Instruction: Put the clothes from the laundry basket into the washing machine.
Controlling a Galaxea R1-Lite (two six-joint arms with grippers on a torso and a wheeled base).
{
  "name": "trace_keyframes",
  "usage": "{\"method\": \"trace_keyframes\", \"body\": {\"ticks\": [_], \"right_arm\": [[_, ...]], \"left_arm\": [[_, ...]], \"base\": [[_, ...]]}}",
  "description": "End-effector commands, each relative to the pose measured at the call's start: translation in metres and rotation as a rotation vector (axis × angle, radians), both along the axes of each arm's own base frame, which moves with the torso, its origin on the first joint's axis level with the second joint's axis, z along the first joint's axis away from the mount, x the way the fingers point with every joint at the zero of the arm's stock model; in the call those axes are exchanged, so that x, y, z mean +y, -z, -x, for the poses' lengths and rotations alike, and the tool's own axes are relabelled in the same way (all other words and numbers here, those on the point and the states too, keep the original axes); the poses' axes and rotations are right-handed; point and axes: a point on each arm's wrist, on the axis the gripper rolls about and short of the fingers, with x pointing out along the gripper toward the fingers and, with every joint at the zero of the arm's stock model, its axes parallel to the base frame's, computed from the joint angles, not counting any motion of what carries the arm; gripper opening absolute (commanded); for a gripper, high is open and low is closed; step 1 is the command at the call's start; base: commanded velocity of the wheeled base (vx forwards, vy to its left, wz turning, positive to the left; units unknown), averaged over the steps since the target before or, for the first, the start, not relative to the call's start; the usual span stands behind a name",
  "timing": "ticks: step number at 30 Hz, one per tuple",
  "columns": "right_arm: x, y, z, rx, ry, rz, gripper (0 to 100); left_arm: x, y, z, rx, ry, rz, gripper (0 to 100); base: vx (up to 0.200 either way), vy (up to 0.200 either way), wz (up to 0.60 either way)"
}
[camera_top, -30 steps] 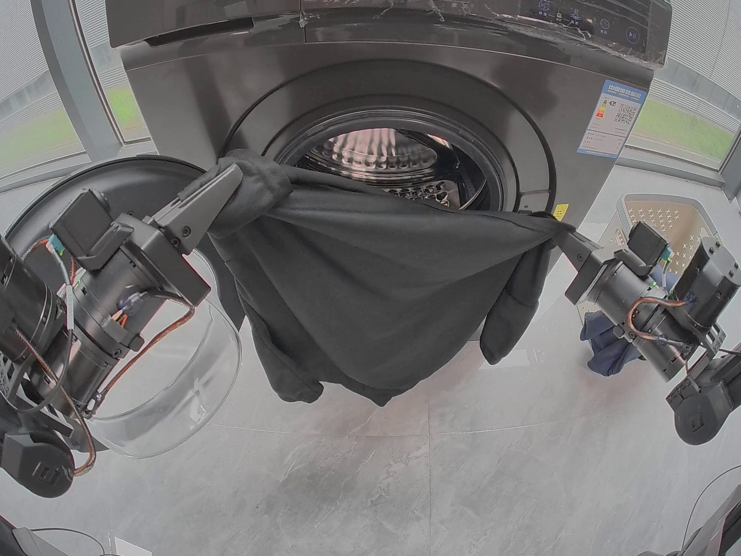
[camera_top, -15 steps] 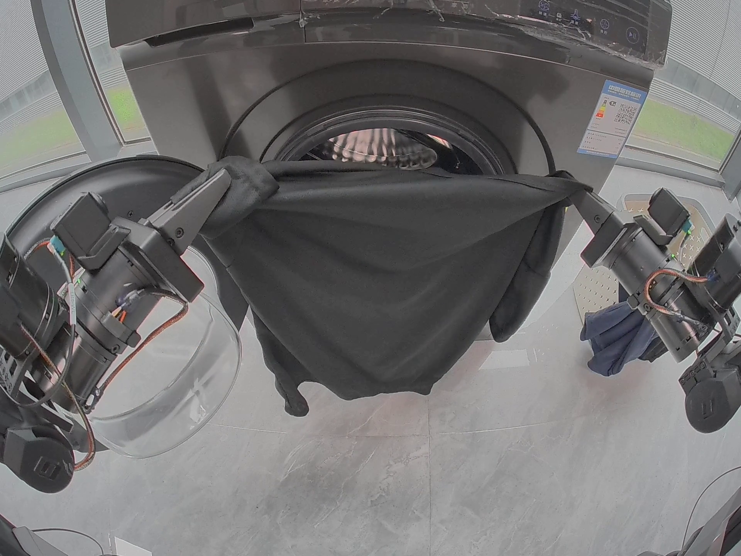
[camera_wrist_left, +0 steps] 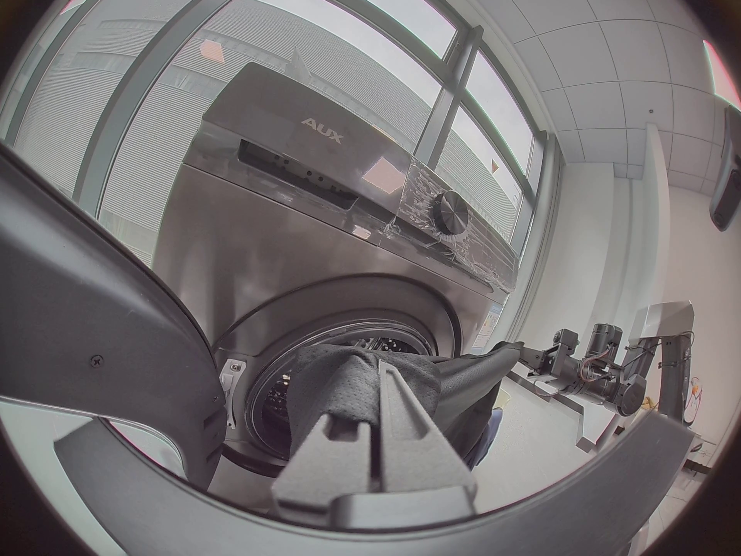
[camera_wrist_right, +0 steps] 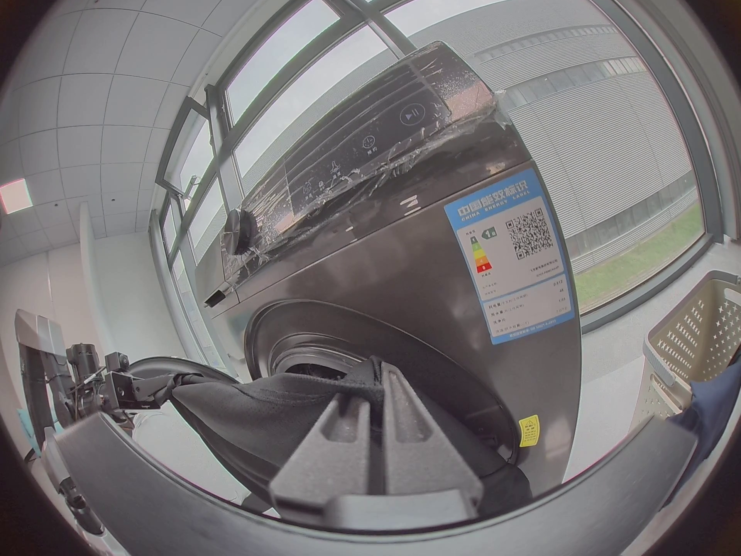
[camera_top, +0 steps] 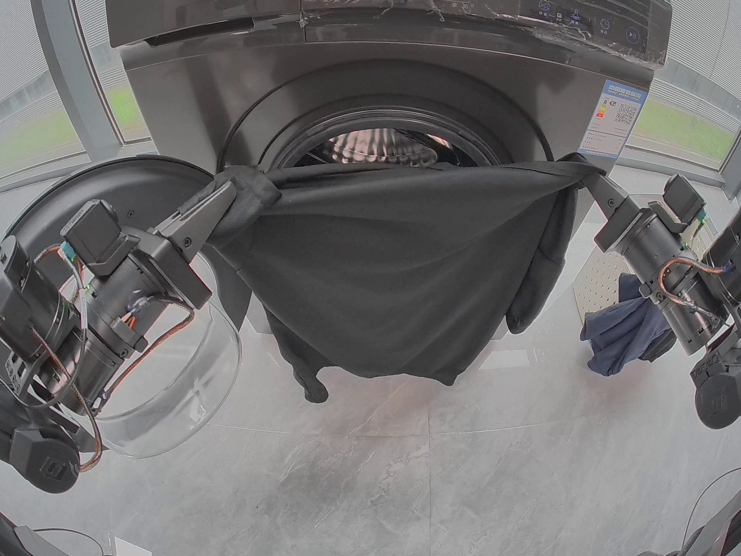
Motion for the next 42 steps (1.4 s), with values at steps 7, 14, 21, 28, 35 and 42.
{"method": "trace_keyframes", "body": {"ticks": [7,14,21,28,35,42], "right_arm": [[-0.002,-0.006,0.0,-0.021,0.005,-0.007,0],[-0.001,-0.005,0.001,-0.019,-0.001,-0.008,0],[-0.002,0.001,0.003,0.003,-0.001,0.006,0],[-0.004,0.011,0.006,0.035,0.001,0.021,0],[-0.005,0.012,0.006,0.042,0.002,0.027,0],[-0.007,0.016,0.007,0.055,0.004,0.036,0]], "left_arm": [[-0.001,0.002,-0.003,0.008,0.0,-0.003,0],[0.001,-0.002,0.0,-0.009,-0.005,0.0,0],[-0.002,-0.001,-0.003,-0.01,-0.001,-0.007,0],[-0.005,0.006,-0.01,0.014,0.003,-0.025,0],[-0.005,0.009,-0.008,0.02,0.007,-0.029,0],[-0.004,0.013,-0.007,0.031,0.001,-0.037,0]], "base": [[0.0,0.0,0.0],[0.0,0.0,0.0],[0.0,0.0,0.0],[0.0,0.0,0.0],[0.0,0.0,0.0],[0.0,0.0,0.0]]}}
